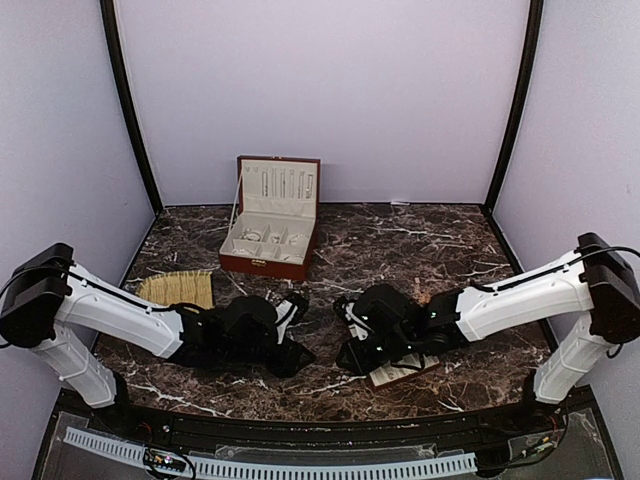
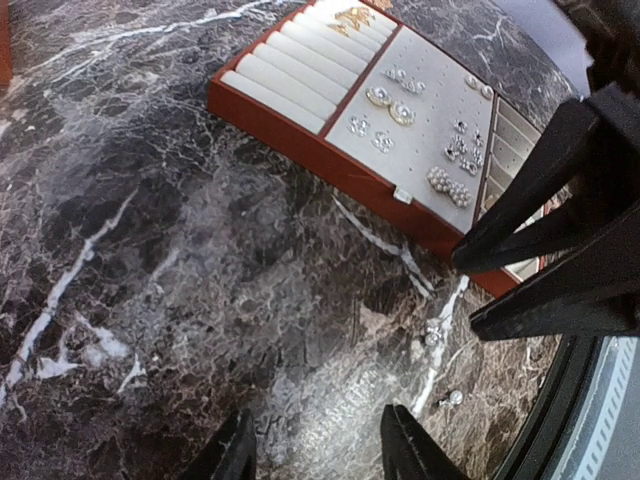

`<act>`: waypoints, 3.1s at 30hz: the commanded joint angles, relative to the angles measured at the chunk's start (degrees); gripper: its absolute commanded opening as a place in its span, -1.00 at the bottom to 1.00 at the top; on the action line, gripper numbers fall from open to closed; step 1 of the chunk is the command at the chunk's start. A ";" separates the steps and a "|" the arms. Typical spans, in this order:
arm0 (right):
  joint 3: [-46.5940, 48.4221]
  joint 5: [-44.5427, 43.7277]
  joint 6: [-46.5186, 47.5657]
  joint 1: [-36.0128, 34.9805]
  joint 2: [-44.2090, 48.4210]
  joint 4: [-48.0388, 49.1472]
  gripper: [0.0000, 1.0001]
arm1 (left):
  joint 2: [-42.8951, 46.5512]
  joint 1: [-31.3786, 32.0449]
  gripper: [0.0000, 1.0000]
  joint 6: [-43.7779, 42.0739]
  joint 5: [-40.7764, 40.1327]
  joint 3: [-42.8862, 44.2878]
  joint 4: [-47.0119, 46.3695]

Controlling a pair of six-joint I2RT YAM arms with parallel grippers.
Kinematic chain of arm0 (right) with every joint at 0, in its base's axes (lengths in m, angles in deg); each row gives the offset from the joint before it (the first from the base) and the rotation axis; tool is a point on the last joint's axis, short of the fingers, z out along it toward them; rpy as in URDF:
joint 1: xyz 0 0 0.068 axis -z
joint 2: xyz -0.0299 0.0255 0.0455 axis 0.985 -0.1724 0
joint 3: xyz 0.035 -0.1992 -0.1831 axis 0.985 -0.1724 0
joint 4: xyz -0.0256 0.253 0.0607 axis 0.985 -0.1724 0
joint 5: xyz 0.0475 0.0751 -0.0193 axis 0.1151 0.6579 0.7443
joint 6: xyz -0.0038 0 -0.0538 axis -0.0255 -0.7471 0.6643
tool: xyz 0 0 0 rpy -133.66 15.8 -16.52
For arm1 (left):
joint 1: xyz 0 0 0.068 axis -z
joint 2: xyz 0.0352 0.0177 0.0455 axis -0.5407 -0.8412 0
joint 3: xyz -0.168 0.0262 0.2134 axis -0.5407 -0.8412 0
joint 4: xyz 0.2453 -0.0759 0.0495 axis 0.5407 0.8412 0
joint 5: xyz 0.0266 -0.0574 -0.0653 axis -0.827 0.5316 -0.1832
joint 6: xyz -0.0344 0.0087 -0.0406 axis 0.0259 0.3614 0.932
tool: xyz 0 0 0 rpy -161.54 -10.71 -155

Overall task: Organize the mixed jewelry
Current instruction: Pick up the earring from the center of the board, then pass from the right arm to the left

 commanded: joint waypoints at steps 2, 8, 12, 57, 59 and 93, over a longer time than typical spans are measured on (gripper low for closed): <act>5.29 -4.39 -4.08 -2.10 -5.55 -4.42 -0.44 | 3.56 -0.59 -0.09 2.86 -2.60 -2.29 -4.69; 8.15 -7.60 -6.59 -3.50 -8.71 -9.82 -0.50 | 4.47 -0.86 -0.09 2.90 -3.04 -3.72 -6.77; 8.20 -8.40 -8.31 -3.62 -8.26 -11.33 -0.47 | 4.88 -1.05 -0.09 2.50 -3.00 -4.17 -7.13; 2.71 -2.77 -12.22 -0.56 -1.40 -2.70 -1.00 | 12.29 -1.53 -0.09 -0.97 -6.15 -7.86 -16.35; -0.66 -0.14 -12.28 1.19 2.73 2.95 -1.00 | 14.39 -1.58 0.00 -3.12 -6.44 -9.06 -21.06; -7.73 19.37 -19.70 8.03 13.16 38.18 -1.00 | 19.96 -0.19 0.20 -35.91 6.85 -0.99 -16.10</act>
